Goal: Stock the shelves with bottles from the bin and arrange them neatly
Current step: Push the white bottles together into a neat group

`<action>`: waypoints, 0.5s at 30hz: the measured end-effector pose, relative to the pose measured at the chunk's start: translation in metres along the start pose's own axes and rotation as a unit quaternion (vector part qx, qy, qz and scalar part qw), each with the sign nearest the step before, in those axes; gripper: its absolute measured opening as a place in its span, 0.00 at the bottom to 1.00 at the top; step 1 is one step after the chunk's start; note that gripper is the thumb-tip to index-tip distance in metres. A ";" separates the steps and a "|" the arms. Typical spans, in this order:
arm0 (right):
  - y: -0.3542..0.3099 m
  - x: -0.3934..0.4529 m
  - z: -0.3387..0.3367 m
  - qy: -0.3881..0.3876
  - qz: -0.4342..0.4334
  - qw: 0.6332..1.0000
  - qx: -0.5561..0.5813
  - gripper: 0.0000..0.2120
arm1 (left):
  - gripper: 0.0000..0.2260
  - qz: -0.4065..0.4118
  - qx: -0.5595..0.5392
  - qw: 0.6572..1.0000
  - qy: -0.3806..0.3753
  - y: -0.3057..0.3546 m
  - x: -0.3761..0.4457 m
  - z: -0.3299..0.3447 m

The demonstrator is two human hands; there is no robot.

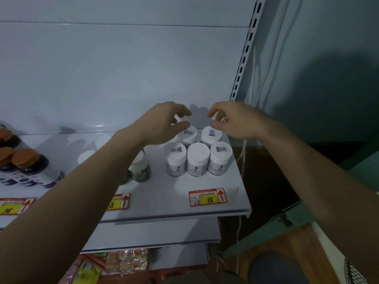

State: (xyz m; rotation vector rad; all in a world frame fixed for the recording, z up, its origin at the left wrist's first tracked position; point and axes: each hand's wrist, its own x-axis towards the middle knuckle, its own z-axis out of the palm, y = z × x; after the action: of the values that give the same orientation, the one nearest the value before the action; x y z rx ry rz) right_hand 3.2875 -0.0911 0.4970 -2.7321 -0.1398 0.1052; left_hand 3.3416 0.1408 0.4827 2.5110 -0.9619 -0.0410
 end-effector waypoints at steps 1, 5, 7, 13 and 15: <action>0.000 0.006 0.000 -0.026 0.006 1.000 -0.007 0.15 | 0.17 -0.015 0.007 0.999 -0.050 -0.001 0.011 0.001; 0.004 0.011 0.001 -0.087 0.012 0.996 0.002 0.17 | 0.21 -0.027 0.054 0.984 -0.167 -0.003 0.030 0.010; 0.005 0.010 0.001 -0.082 0.008 0.997 0.001 0.17 | 0.21 -0.026 0.053 0.985 -0.162 -0.003 0.032 0.011; 0.007 0.009 -0.001 -0.089 0.003 0.996 -0.016 0.18 | 0.16 -0.015 0.041 0.986 -0.159 -0.007 0.033 0.009; 0.007 0.007 -0.001 -0.088 0.002 0.996 -0.015 0.19 | 0.16 -0.018 0.039 0.985 -0.166 -0.007 0.032 0.008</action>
State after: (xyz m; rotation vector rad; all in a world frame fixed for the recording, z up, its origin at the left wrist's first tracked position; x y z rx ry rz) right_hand 3.2955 -0.0969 0.4947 -2.7496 -0.1856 0.3480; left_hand 3.3688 0.1223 0.4767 2.6445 -1.0618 -0.4533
